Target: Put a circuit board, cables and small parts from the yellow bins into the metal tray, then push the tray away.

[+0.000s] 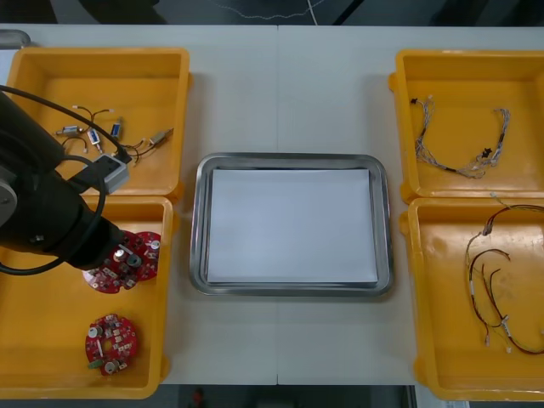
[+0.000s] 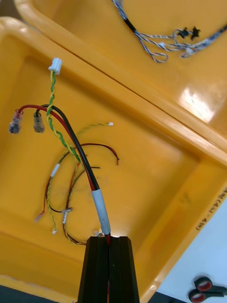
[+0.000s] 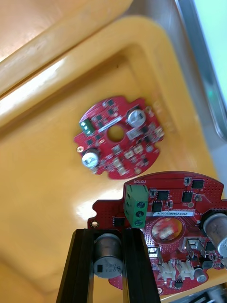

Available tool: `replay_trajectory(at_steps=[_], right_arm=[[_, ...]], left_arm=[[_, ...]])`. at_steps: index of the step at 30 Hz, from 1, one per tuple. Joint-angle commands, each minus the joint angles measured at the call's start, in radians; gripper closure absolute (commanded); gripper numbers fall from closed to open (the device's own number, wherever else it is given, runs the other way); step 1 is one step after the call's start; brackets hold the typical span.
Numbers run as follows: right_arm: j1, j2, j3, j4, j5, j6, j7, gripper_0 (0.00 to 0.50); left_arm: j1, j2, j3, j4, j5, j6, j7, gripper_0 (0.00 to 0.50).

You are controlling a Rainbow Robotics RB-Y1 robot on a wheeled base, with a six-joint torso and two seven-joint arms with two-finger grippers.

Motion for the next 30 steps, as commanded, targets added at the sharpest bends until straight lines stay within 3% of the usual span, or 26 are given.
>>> replay_trajectory(at_steps=[1,7,16,30], right_arm=[[-0.048,-0.041,0.028,-0.029,-0.054,0.004,0.004,0.500],[-0.092,-0.057,0.071,-0.054,-0.068,0.004,0.008,0.500],[-0.114,-0.058,0.114,-0.077,-0.056,0.004,0.013,0.500],[-0.114,-0.058,0.128,-0.083,-0.064,0.004,0.030,0.500]], left_arm=[[-0.112,-0.070,-0.074,-0.030,-0.022,0.020,0.098,0.498],[-0.206,-0.145,-0.203,-0.023,-0.096,0.020,0.187,0.499],[-0.336,-0.246,-0.314,0.086,-0.108,0.009,0.255,0.497],[-0.431,-0.344,-0.480,0.315,-0.213,-0.146,0.275,0.498]])
